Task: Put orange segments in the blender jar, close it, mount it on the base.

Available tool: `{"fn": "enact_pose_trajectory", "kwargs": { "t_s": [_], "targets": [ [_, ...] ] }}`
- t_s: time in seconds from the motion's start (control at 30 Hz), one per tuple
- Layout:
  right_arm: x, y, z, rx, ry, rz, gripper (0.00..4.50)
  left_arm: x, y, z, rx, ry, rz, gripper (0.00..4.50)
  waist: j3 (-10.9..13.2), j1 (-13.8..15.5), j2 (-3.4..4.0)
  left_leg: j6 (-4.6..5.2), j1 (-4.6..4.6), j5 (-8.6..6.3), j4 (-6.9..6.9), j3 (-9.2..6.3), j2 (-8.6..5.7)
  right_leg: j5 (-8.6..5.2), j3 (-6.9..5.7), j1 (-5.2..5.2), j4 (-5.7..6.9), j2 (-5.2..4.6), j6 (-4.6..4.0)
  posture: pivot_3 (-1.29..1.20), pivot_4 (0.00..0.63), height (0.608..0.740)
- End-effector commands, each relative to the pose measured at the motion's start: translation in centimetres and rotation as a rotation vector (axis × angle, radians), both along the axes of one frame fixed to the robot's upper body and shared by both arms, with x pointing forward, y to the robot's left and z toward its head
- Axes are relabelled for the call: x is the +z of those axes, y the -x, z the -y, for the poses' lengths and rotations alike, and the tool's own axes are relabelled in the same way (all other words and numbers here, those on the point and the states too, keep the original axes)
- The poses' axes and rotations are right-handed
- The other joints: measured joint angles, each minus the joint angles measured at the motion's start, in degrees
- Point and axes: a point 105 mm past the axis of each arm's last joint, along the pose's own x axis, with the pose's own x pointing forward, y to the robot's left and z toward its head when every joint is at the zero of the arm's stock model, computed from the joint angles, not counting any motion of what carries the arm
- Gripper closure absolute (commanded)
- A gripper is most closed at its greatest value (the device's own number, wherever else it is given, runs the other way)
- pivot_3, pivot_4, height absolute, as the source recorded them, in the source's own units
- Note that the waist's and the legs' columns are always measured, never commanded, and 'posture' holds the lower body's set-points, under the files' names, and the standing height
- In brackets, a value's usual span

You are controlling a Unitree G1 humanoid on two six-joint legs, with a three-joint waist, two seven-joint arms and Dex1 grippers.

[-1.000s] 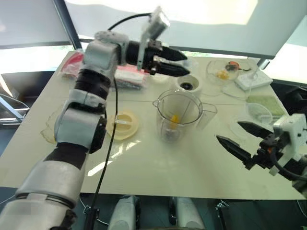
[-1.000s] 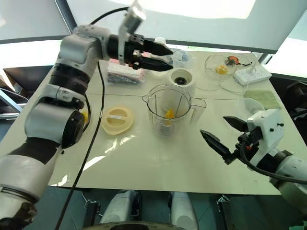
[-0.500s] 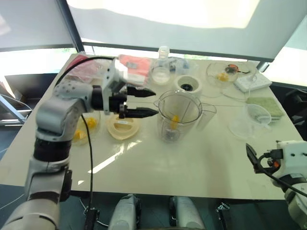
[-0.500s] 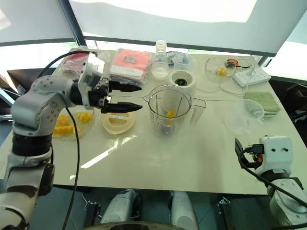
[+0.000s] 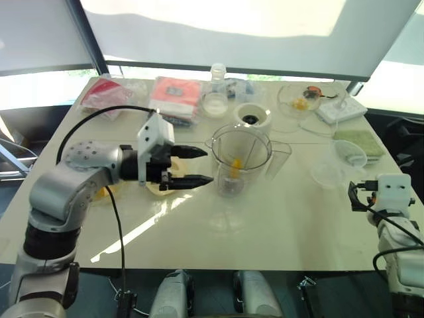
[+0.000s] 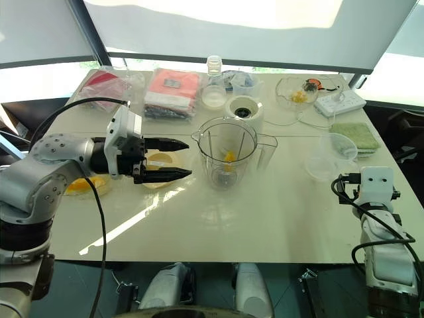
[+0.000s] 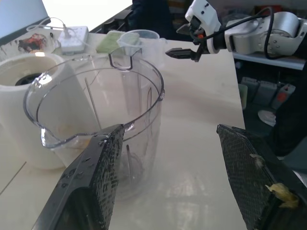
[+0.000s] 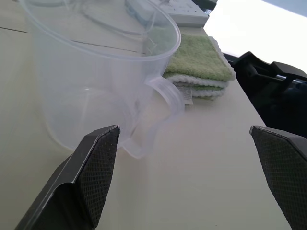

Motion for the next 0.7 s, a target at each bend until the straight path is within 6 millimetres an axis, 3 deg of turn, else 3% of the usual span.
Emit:
{"fn": "enact_pose_trajectory", "kwargs": {
  "t_s": [0.03, 0.5, 0.7],
  "targets": [
    [0.9, -0.8, 0.3, -0.008, 0.034, 0.044, 0.0, 1.4, 0.4, -0.3, 0.04, 0.029, 0.056, 1.3, 0.0, 0.0, 0.0, 0.0, 0.0, 0.0, 0.0, 0.0, 0.0, 0.0, 0.0, 0.0, 0.0, 0.0, 0.0, 0.0, 0.15, 0.74],
    [-0.1, -2.1, 2.2, -0.065, 0.07, 0.024, 0.0, 1.5, 0.1, -0.6, 0.077, 0.023, 0.056, 1.3, 0.0, -0.2, 0.01, 0.0, 0.01, 0.0, 0.0, 0.02, -0.04, 0.0, 0.02, 0.0, -0.01, -0.01, 0.01, 0.0, 0.15, 0.74],
    [-0.6, -3.7, 2.6, -0.085, 0.068, 0.042, 0.0, 1.4, 0.5, -0.7, 0.059, 0.001, 0.037, 1.3, 0.0, -0.4, 0.02, -0.01, 0.01, 0.0, -0.01, 0.03, -0.05, 0.0, 0.03, 0.0, -0.03, -0.01, 0.0, 0.0, 0.15, 0.74]
  ]
}}
